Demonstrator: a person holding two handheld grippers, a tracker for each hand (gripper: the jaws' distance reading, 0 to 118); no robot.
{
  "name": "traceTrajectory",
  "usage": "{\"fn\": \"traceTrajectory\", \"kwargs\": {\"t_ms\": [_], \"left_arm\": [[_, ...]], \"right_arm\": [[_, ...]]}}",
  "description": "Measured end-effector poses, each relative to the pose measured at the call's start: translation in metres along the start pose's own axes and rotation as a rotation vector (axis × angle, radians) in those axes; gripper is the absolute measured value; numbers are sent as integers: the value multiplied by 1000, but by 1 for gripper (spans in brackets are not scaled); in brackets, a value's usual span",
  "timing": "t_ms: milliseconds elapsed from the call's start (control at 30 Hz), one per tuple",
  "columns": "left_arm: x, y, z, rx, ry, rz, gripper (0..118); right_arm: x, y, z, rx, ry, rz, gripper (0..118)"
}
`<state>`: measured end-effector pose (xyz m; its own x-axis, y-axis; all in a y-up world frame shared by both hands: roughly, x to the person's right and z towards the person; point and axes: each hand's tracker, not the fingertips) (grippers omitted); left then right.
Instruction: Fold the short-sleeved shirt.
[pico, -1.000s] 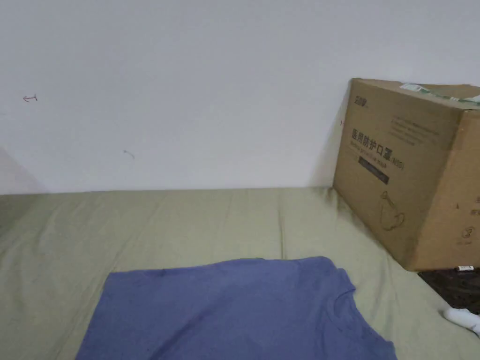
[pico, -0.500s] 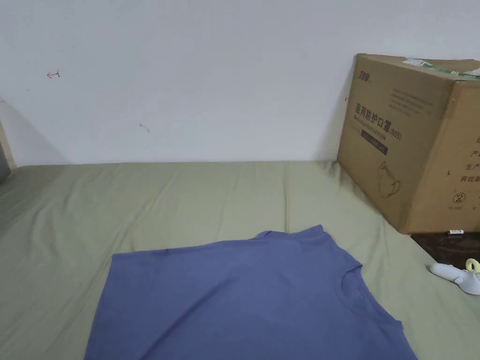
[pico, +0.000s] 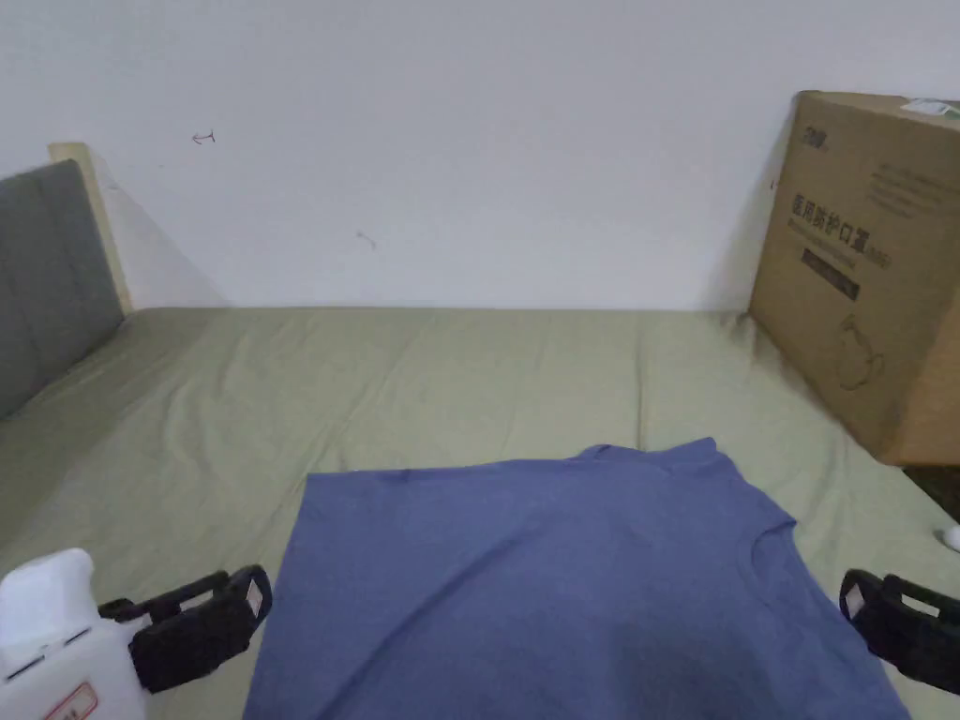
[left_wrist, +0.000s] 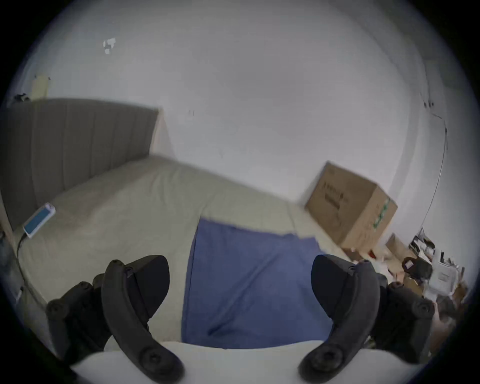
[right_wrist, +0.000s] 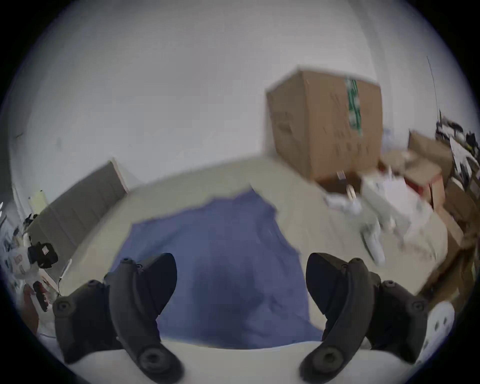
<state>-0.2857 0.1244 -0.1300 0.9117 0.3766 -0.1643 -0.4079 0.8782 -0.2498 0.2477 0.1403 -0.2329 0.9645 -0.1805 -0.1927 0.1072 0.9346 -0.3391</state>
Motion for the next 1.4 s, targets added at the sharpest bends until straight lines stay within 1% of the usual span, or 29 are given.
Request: {"fn": "traceTrajectory", "kwargs": {"t_ms": [67,100,133,167,200,233,267,300,333,367,433,533,600,633,667,700,733,800,967,1000,1033,1067,1133,1200,1233,1300,1333,1367,1400], "left_arm": [[17,7,4,107,-2,-35,105],[24,10,4,150,-6,-45,91],[30,10,3,139,-10,-45,71],[36,12,2,147,-24,-53,44],[42,14,1,154,-27,-61,7],[46,16,0,184,-30,-80,1],[50,18,-3,193,-18,-105,1],[51,18,-1,209,-8,-117,1],[49,20,-1,203,-29,-112,1],[47,23,-1,191,-51,-110,1],[45,29,-1,153,-17,-127,1],[22,41,-23,-172,32,-127,1],[-2,32,-46,-473,81,-92,2],[-14,24,-55,-578,76,-81,12],[-25,7,-59,-607,80,-105,42],[-30,-5,-63,-626,105,-138,97],[-35,-16,-66,-666,118,-154,112],[-44,-39,-78,-699,130,-188,109],[-46,-71,-100,-709,64,-221,107],[-46,-76,-105,-743,58,-254,87],[-46,-79,-106,-767,32,-248,48],[-45,-81,-105,-772,20,-257,2],[-43,-85,-98,-744,61,-326,3],[-42,-85,-84,-715,-6,-303,3],[-41,-84,-77,-684,2,-304,3],[-40,-84,-60,-593,13,-311,3],[-35,-80,-50,-562,0,-298,3],[-33,-80,-43,-525,-2,-293,3],[-30,-80,-38,-497,-3,-300,3]], "right_arm": [[-24,8,1,131,27,40,96],[-34,11,1,174,45,52,78],[-41,14,0,198,53,62,48],[-50,18,-1,224,55,76,7],[-56,22,-3,240,53,88,0],[-60,24,-6,236,40,95,0],[-62,24,-6,250,46,91,0],[-61,28,-10,238,125,77,0],[-62,30,-12,225,141,76,0],[-64,29,-13,233,108,86,0],[-62,29,-11,238,112,93,0],[-53,28,-10,205,160,68,0],[-45,23,-12,168,167,45,0],[-42,20,-15,141,158,35,0],[-37,17,-18,102,148,22,0],[-33,14,-22,64,152,2,0],[-28,10,-25,43,154,-20,0],[-19,1,-30,4,146,-67,0],[-14,-11,-29,-58,116,-118,0],[-13,-13,-29,-73,108,-121,0],[-11,-15,-29,-86,101,-121,0],[-9,-16,-28,-105,92,-113,0],[2,-20,-27,-131,71,-85,0],[16,-22,-21,-154,74,-77,0],[27,-24,-21,-164,76,-81,0],[46,-31,-15,-201,18,-74,0],[54,-35,-15,-232,-10,-82,15],[67,-41,-19,-291,-30,-104,54],[79,-48,-24,-361,-56,-128,105]]}}
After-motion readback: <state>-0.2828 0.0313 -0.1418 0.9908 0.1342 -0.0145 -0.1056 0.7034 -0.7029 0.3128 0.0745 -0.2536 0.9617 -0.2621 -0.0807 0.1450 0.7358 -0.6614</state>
